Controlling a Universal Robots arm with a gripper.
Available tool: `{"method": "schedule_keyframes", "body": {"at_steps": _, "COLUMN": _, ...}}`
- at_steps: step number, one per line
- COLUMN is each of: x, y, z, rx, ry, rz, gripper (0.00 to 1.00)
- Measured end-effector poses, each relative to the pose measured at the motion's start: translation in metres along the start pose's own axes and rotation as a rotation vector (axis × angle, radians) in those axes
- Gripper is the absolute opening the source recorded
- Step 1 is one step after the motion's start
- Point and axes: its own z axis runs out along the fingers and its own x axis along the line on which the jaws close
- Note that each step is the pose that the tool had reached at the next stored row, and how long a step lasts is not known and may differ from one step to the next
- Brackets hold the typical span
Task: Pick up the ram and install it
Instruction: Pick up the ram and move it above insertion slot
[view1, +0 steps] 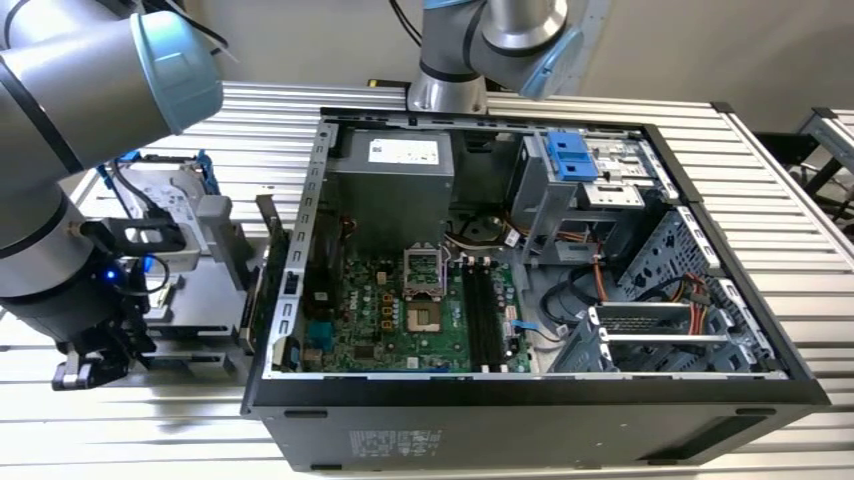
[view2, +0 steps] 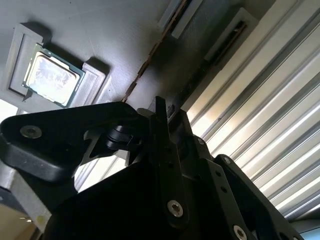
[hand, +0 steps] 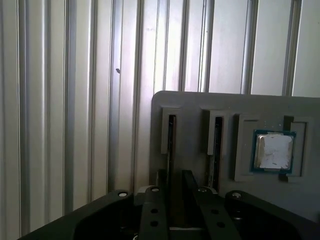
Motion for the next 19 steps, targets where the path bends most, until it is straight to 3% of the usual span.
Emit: {"method": "schedule_keyframes", "body": {"at_steps": 19, "x": -0.0003, "y": 0.0021, "z": 0.0001, "rx": 0.0000, "ry": 0.0000, "rz": -0.002, "gripper": 1.00}}
